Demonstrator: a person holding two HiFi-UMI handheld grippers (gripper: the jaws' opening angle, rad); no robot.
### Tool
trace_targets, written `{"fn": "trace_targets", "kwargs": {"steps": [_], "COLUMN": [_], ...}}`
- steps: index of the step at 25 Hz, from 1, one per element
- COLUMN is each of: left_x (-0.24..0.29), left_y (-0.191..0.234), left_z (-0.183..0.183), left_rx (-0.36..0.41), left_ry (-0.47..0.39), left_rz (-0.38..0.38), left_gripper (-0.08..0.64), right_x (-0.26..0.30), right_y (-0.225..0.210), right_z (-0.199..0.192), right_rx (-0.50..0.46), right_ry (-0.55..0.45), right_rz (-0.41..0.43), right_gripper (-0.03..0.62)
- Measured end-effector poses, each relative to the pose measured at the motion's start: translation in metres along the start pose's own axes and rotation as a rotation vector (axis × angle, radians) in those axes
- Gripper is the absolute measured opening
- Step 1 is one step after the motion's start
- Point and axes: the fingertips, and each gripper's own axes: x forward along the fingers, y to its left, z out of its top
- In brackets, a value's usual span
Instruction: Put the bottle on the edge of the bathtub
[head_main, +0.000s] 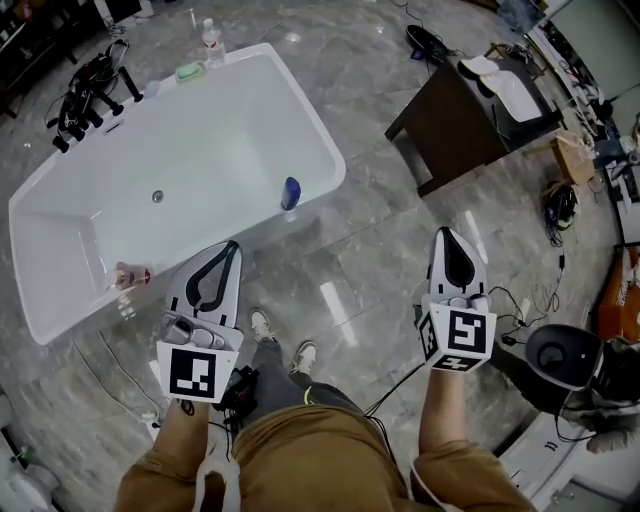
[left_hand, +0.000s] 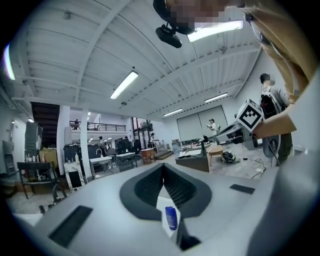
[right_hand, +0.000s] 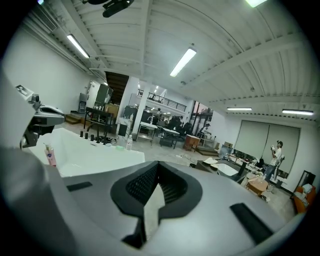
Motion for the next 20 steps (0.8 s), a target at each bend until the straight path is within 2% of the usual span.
{"fn": "trace_targets", "kwargs": {"steps": [4,9,14,20], "left_x": [-0.011,-0.026,-0.040,-0.052], "left_y": [-0.001,-0.005,-0.004,-0.005], "left_z": [0.018,0.031,0.055,0.081], "left_rx": [-0.026,-0.084,-0.081,-0.073], "left_ry": [-0.022,-0.008,-0.020,-0.042], "left_rz": [0.010,-0.002,-0.012,-0.025], "left_gripper": [0.008,0.008,0.008,0.008], "right_x": [-0.017,-0.045,-0.071,-0.100], "right_y": [-0.007,-0.016,-0.026,-0.037], "right_z": [0.017,0.043,0.071,0.079], "right_rx": [0.016,0.029,0.043,0.073], "right_ry": [-0.042,-0.105,-0.170,-0.200], "right_rz": [0.005,0.006,0.002,-0.006], "right_gripper": [0.005,0.005,0.005,0.005]}}
